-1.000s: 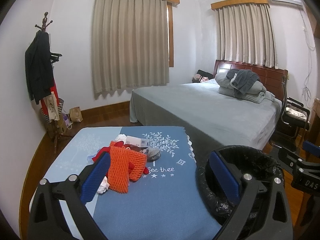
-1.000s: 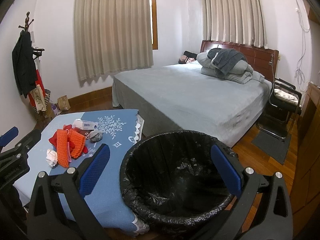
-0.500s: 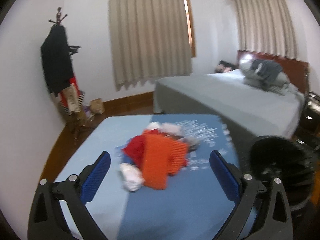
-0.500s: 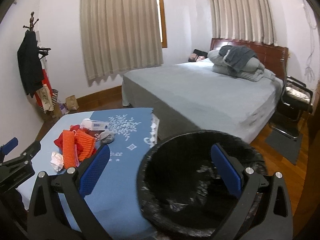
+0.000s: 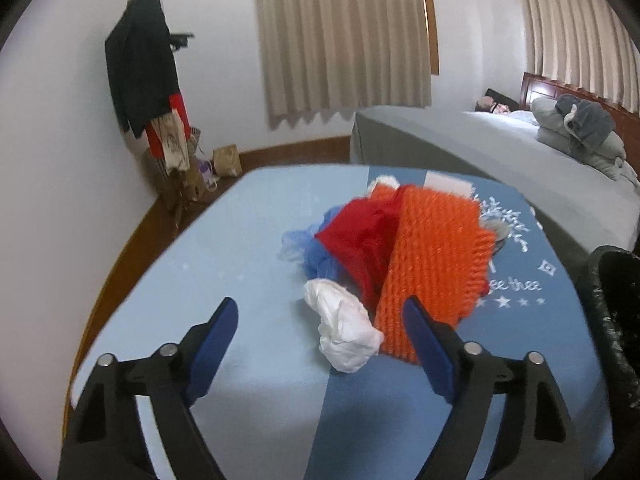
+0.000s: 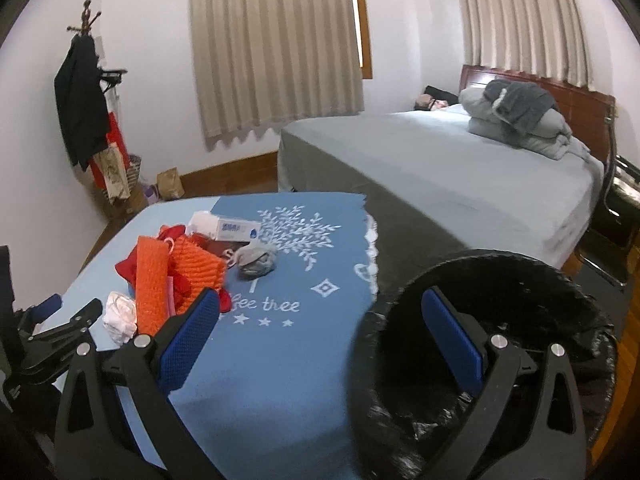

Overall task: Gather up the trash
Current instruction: 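Grasp the white tissue with the left gripper while the right gripper approaches the orange mesh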

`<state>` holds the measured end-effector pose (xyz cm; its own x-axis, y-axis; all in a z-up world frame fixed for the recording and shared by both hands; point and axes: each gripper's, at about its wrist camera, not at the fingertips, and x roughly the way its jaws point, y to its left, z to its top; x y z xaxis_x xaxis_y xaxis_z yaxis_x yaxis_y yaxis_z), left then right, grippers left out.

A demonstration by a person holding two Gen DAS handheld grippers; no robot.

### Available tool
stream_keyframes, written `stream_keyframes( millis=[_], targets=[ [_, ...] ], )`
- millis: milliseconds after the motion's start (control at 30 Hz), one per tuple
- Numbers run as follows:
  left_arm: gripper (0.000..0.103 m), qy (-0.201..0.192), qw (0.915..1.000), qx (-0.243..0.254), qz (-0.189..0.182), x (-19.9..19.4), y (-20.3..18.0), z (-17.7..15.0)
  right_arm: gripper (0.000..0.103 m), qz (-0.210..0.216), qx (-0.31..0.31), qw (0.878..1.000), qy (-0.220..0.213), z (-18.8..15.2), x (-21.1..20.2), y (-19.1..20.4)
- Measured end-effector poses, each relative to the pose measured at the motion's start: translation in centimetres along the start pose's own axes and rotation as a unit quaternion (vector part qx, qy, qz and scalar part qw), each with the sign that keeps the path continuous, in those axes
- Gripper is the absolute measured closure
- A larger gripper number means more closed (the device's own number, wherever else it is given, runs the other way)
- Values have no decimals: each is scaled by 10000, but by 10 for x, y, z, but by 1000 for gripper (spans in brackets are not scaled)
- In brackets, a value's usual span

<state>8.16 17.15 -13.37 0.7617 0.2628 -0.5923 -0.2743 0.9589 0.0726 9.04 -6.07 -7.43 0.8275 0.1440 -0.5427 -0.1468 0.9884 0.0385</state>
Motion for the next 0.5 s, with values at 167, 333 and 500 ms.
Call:
stream_keyframes(
  millis=[167, 333, 500],
  targets=[
    [31, 258, 9996, -65, -111, 31, 2, -4, 5, 26, -141, 9998, 157, -2, 22, 13],
    [42, 492, 9985, -65, -252, 54, 3, -11, 5, 27, -183, 9993, 310, -7, 44, 21],
    [68, 597, 9963, -45, -615, 62, 3, -13, 5, 109, -254, 9986, 460, -12, 62, 34]
  ],
)
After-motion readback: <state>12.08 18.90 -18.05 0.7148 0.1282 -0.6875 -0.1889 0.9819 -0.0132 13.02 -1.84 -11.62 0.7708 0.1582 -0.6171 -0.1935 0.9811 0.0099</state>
